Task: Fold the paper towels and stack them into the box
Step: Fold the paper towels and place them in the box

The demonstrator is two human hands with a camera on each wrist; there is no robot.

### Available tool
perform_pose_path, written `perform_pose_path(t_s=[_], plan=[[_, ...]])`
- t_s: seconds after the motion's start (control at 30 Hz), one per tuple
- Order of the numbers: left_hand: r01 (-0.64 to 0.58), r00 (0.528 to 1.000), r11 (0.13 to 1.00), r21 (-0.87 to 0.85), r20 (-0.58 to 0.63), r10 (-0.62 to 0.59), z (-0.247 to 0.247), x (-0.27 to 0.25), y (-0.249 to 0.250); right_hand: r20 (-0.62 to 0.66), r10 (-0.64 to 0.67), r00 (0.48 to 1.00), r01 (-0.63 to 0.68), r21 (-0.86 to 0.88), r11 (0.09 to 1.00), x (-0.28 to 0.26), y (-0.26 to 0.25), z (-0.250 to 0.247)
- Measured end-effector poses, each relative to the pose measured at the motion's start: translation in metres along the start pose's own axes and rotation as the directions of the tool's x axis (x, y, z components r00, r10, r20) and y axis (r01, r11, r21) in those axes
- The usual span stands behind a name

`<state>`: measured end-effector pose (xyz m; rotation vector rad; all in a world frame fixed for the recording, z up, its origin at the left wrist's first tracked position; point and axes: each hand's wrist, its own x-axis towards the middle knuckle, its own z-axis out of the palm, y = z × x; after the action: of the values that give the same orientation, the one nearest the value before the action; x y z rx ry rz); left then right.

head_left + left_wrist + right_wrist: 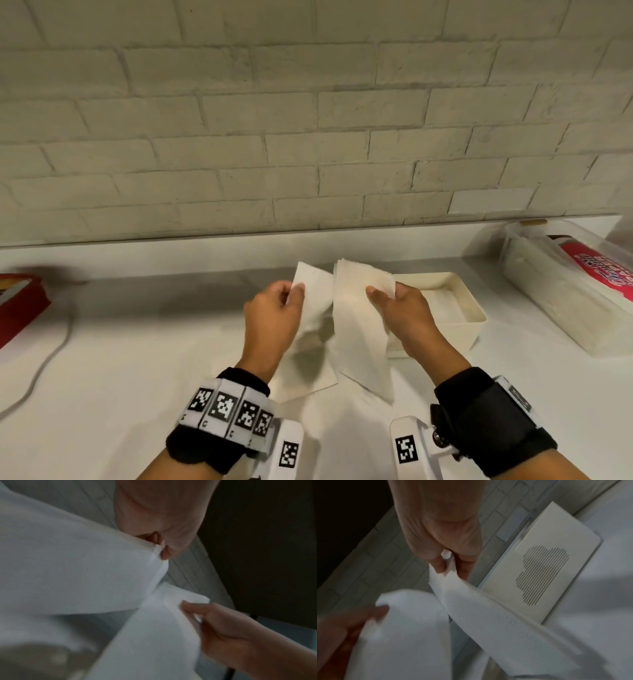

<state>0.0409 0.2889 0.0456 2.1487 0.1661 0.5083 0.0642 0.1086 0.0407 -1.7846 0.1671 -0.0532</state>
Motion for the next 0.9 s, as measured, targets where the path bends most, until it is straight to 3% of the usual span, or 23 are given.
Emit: perform_pose_path(t_s=[0.27, 0.4, 0.6, 0.67, 0.77, 0.9], plan=[[-0.114, 0.993, 0.942, -0.315, -0.054, 0.102, 0.04, -0.03, 0.039, 0.002, 0.015, 1.0, -0.015, 0.123, 0.992, -0.009, -0.01, 0.02], [-0.277, 0.961, 0.925, -0.261, -0.069, 0.269, 0.056, -0.033, 0.036, 0.031, 0.015, 0.999, -0.021, 0.189, 0.982, -0.011, -0.015, 0.017], [-0.393, 0.907, 0.892, -0.222, 0.063, 0.416, 0.054, -0.035, 0.028, 0.111, 0.034, 0.993, -0.063, 0.267, 0.962, -0.013, -0.019, 0.008], [-0.327, 0.928, 0.907, -0.264, 0.09, 0.361, 0.051, -0.031, 0.027, 0.123, 0.043, 0.991, -0.075, 0.274, 0.959, -0.011, -0.017, 0.006], [-0.127, 0.989, 0.938, -0.321, 0.033, 0.146, 0.049, -0.021, 0.025, 0.205, 0.045, 0.978, -0.102, 0.28, 0.955, -0.012, -0.015, 0.001], [0.064, 0.997, 0.924, -0.376, 0.052, -0.047, 0.047, -0.01, 0.026, 0.284, 0.036, 0.958, -0.123, 0.296, 0.947, -0.013, -0.014, -0.006]])
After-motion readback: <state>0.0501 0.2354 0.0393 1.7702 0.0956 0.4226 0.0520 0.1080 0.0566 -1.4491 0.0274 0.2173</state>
